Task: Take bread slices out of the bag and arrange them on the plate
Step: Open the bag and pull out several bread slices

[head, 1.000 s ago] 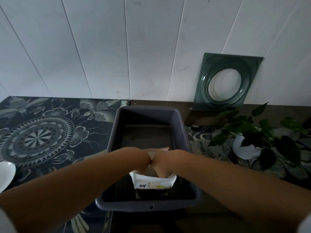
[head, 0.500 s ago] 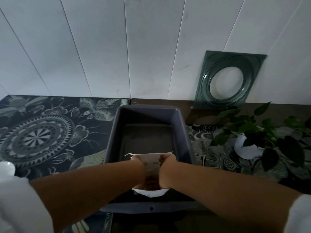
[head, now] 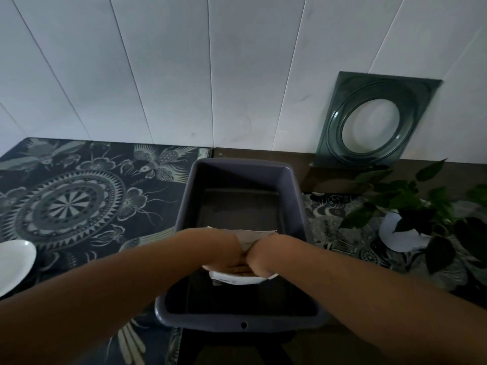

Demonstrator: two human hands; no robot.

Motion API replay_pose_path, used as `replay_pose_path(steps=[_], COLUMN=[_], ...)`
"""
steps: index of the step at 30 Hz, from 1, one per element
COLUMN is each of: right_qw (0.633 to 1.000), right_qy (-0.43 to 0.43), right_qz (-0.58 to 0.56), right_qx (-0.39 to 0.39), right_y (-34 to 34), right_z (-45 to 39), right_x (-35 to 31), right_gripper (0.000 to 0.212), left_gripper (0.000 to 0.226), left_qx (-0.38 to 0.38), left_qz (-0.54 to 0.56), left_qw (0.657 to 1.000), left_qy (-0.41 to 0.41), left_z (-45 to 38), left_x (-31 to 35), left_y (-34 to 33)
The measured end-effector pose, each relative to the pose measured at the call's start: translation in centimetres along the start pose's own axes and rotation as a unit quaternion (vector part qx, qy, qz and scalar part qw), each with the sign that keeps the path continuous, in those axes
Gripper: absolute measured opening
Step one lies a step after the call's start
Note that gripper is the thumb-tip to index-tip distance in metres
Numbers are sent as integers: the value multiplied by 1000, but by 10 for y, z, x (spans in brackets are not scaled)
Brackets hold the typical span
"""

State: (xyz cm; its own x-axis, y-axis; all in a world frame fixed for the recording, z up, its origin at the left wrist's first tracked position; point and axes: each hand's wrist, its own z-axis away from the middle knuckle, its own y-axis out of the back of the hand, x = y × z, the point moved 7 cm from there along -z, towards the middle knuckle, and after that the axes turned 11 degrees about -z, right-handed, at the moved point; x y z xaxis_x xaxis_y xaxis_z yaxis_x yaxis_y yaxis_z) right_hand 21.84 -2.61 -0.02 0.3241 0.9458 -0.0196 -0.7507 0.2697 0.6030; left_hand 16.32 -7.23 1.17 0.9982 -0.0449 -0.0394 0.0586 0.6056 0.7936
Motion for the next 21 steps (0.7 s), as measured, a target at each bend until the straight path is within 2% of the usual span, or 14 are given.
replay_pose_path(steps=[1,3,6,8,12,16,21], right_qw=[1000,997,994,991,982,974,986], right_qy=[2,32,34,18,40,52,27], right_qz=[16,-8,-65,-95,-149,-154,-76], right_qx=[20,71,77,95,107,155,142], right_y=[3,9,17,21,17,8,15], right_z=[-2,-3,-9,-24,-49,-48,-56], right_x=[2,0,-3,-8,-30,-31,-22], right_gripper=[17,17,33,32,33,63,41], left_gripper=[30,29,36,36,9,8,5], left_qx=[32,70,165,206,306,327,359], left_qz=[-3,-19,-83,-121,-112,-112,-102], left_qw=[999,997,983,971,945,938,928], left_qy=[-15,6,-1,-9,-13,10,20], left_z=[9,32,56,63,74,74,78], left_x=[-2,-10,-11,-11,-8,-9,-13], left_y=[2,2,2,-1,-6,-20,-26])
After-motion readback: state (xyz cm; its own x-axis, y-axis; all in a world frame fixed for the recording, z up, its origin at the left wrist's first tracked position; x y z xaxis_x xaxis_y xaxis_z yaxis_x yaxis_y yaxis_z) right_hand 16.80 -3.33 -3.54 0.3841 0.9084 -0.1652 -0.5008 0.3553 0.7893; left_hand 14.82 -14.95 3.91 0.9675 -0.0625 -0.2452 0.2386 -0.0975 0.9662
